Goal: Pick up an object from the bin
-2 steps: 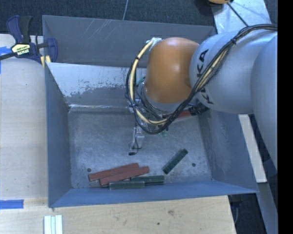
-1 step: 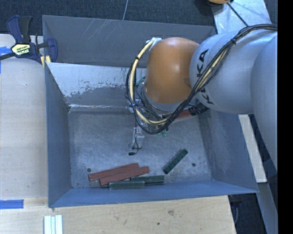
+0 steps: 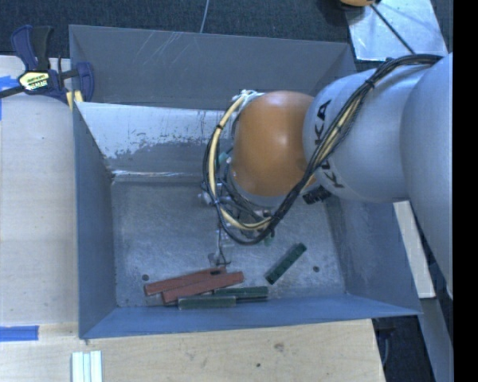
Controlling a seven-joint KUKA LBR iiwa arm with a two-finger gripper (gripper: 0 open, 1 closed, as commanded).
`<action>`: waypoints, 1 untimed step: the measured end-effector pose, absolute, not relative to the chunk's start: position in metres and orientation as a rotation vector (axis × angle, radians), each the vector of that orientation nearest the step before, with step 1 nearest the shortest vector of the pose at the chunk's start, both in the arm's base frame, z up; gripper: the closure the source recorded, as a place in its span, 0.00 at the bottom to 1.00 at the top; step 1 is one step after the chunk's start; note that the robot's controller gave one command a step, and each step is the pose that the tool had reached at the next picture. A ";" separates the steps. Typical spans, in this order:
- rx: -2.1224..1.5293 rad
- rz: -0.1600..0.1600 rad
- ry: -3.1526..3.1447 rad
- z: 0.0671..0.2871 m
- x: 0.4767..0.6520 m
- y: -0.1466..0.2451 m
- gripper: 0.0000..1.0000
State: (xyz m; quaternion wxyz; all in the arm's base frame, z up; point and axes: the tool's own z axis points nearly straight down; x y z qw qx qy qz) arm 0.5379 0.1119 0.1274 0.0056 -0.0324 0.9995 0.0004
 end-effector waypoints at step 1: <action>-0.249 0.000 3.130 0.093 0.491 0.120 0.00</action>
Offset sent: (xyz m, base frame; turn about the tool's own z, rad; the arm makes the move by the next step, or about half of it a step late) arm -0.0368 0.0362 -0.0525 -0.4782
